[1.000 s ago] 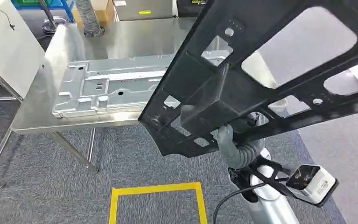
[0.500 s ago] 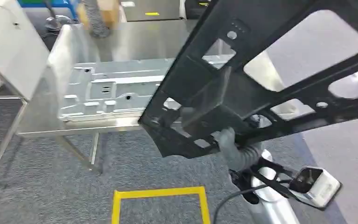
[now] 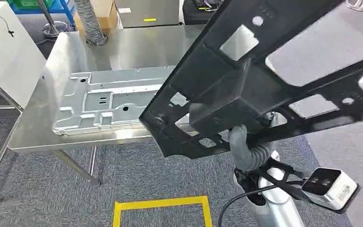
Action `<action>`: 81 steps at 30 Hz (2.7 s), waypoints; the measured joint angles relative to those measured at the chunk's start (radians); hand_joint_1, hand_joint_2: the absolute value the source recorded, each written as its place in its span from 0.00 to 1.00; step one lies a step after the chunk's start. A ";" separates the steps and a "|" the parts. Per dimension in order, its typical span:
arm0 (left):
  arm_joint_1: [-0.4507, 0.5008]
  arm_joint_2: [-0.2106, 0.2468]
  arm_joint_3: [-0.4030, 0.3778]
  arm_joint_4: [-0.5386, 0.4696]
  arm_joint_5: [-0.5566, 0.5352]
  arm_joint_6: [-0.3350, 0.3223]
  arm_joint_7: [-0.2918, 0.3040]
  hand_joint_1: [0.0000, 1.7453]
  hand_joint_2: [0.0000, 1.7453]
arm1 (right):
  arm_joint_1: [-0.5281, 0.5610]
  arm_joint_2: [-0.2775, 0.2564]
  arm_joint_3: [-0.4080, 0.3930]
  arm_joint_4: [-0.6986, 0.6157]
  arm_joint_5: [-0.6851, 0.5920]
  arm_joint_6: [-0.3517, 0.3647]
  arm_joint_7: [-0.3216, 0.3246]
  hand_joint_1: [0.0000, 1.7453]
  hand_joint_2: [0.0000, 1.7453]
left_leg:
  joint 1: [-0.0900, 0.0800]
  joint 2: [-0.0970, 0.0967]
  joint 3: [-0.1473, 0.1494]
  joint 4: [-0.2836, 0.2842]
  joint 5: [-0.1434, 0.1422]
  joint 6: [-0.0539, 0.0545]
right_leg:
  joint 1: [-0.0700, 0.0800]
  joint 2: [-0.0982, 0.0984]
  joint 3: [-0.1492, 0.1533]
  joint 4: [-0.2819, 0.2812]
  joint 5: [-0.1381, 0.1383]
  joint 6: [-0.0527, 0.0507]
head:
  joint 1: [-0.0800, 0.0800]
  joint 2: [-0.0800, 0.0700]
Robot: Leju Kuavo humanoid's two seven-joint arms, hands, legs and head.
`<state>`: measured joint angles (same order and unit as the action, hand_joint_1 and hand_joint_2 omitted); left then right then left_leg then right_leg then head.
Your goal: Take the parts from the cabinet and place them on the table.
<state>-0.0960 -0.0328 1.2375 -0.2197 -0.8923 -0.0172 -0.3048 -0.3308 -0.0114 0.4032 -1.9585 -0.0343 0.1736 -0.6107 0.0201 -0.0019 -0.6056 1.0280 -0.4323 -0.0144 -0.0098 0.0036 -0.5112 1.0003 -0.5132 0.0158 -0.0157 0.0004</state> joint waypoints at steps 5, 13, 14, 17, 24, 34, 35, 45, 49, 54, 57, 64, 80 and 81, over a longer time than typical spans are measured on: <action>0.001 0.006 -0.008 0.000 -0.008 0.001 0.002 0.00 1.00 | 0.002 0.000 -0.019 -0.006 -0.011 0.001 -0.013 1.00 1.00 | -0.001 -0.007 0.023 -0.008 -0.019 0.034 | -0.005 -0.002 -0.022 0.067 -0.013 0.019 | 0.014 0.000; 0.006 0.012 -0.008 0.000 0.001 0.011 0.002 0.00 1.00 | 0.021 0.000 -0.063 -0.006 -0.049 0.027 -0.053 1.00 1.00 | -0.028 -0.012 0.115 -0.012 -0.090 0.046 | 0.018 -0.003 -0.184 0.111 0.072 -0.027 | 0.018 0.000; 0.008 0.009 -0.008 0.001 0.003 0.011 0.001 0.00 1.00 | 0.021 0.000 -0.068 -0.005 -0.050 0.029 -0.054 1.00 1.00 | -0.024 -0.012 0.121 -0.016 -0.100 0.047 | 0.032 -0.002 -0.169 0.039 0.143 -0.049 | 0.018 0.000; 0.004 0.011 -0.008 0.002 0.007 0.011 -0.002 0.00 1.00 | 0.023 -0.001 -0.076 -0.005 -0.054 0.038 -0.058 1.00 1.00 | -0.032 -0.014 0.149 -0.017 -0.110 0.033 | 0.035 0.009 -0.155 0.019 0.120 -0.049 | 0.014 0.000; 0.007 0.016 -0.006 0.001 0.014 0.011 -0.006 0.00 1.00 | 0.030 0.000 -0.080 -0.005 -0.058 0.036 -0.068 1.00 1.00 | -0.014 -0.006 -0.038 0.277 -0.220 -0.007 | 0.022 0.005 -0.060 -0.003 0.063 -0.060 | 0.009 0.000; 0.017 0.016 0.002 0.001 0.029 0.018 -0.012 0.00 1.00 | 0.057 0.007 -0.093 -0.024 0.020 -0.059 -0.064 1.00 1.00 | -0.007 0.002 -0.020 0.001 0.016 0.019 | 0.009 0.011 0.032 -0.001 -0.034 -0.006 | 0.008 0.000; 0.016 0.016 0.003 0.001 0.031 0.018 -0.015 0.00 1.00 | 0.059 0.007 -0.100 -0.031 0.053 -0.099 -0.061 1.00 1.00 | -0.005 0.001 -0.012 -0.005 0.015 0.024 | 0.006 0.007 0.033 0.010 -0.043 0.000 | 0.010 0.000; 0.014 0.014 0.018 0.001 0.042 0.020 -0.019 0.00 1.00 | 0.077 0.007 -0.130 -0.046 0.442 -0.461 0.069 1.00 1.00 | -0.009 -0.007 0.063 -0.011 -0.045 0.023 | 0.010 0.002 -0.093 0.038 0.075 -0.003 | 0.015 0.000; 0.010 0.014 0.019 0.001 0.028 0.020 -0.021 0.00 1.00 | -0.112 -0.041 -0.182 0.142 1.014 -0.670 0.401 1.00 1.00 | -0.010 0.004 0.062 -0.022 -0.050 -0.001 | 0.006 0.014 -0.092 0.015 0.077 -0.024 | 0.016 0.000; 0.006 0.013 0.019 0.001 0.018 0.011 -0.025 0.00 1.00 | -0.377 -0.080 -0.224 0.453 1.410 -0.602 0.536 1.00 1.00 | -0.007 0.002 -0.080 0.265 -0.187 -0.013 | 0.005 0.007 -0.085 0.003 0.083 -0.038 | 0.014 0.000; 0.006 0.013 0.018 0.001 0.010 0.003 -0.030 0.00 1.00 | -0.491 -0.081 -0.174 0.585 1.492 -0.515 0.536 1.00 1.00 | -0.008 0.002 -0.085 0.228 -0.114 -0.009 | 0.010 0.008 -0.079 0.005 0.078 -0.040 | 0.015 0.000; 0.003 0.012 0.017 0.001 -0.009 -0.017 -0.045 0.00 1.00 | -0.644 -0.072 0.044 0.848 1.547 -0.420 0.511 1.00 1.00 | -0.016 -0.001 0.010 -0.016 0.002 0.023 | 0.017 0.003 -0.075 0.006 0.069 -0.019 | 0.016 0.000; 0.000 0.006 0.016 0.001 -0.008 -0.033 -0.090 0.00 1.00 | -0.642 -0.003 0.348 1.053 1.128 -0.222 0.261 1.00 1.00 | -0.005 -0.004 0.041 -0.030 -0.021 -0.008 | 0.003 0.004 -0.115 0.007 0.100 -0.019 | 0.019 0.000; 0.002 0.006 0.016 0.001 -0.007 -0.038 -0.099 0.00 1.00 | -0.637 -0.003 0.366 1.054 1.098 -0.210 0.267 1.00 1.00 | -0.001 -0.004 0.039 -0.017 -0.034 -0.012 | -0.001 0.000 -0.104 -0.002 0.102 -0.026 | 0.019 0.000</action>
<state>-0.0936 -0.0271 1.2535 -0.2186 -0.8995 -0.0549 -0.4043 -0.9673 -0.0148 0.7693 -0.9049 1.0634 -0.0363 -0.3442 0.0188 -0.0056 -0.5666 1.0112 -0.4663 -0.0263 -0.0112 0.0040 -0.6151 0.9986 -0.4112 -0.0102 0.0034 0.0000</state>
